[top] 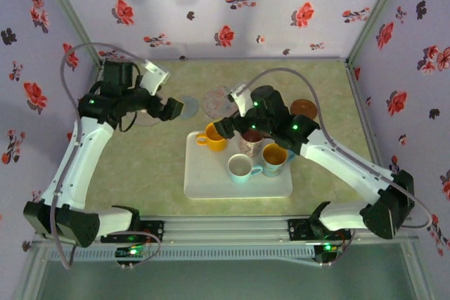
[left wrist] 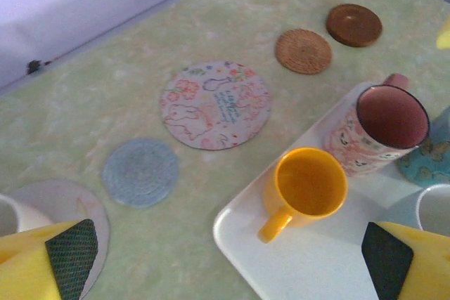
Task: Place the cup by the coaster
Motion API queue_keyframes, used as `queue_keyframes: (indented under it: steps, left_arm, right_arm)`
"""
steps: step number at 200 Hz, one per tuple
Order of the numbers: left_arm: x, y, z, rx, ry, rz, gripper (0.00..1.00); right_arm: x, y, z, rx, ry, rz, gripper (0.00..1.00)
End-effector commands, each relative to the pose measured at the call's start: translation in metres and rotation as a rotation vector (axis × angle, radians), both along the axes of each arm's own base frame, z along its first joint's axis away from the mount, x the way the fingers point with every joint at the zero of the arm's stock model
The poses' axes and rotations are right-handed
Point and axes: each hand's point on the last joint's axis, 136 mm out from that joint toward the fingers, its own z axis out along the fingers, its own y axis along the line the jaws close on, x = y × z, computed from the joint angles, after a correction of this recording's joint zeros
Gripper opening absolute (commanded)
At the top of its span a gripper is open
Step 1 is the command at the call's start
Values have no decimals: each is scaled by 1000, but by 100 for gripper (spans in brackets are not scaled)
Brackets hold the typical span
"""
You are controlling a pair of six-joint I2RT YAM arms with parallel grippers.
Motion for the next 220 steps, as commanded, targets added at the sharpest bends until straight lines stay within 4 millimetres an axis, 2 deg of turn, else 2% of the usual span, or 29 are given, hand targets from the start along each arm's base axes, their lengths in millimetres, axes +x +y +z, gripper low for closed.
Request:
queue_keyframes:
  steps: [1,45,84,145,180,220]
  left_arm:
    - [-7,-16,-19,36,42,-90,100]
    - [-21,-35,-55,103,102,-200,100]
    - [-31,-53,-81,139,142,-281,100]
    - [-35,-66,-124,188,200,-382,100]
    - [-37,-69,-149,206,249,-411,100]
    - [-34,-76,-170,215,269,-416,100]
  right_arm:
    - [-1,-24,-8,-45,-1,-58,99]
    - [-9,-44,-14,-30,35,-87,99]
    - [-12,-53,-29,-41,90,-104,99]
    - [-21,-55,-51,-27,170,-93,99]
    - [-21,-55,-54,-2,174,-97,99]
    - [-22,-54,-53,2,182,-91,99]
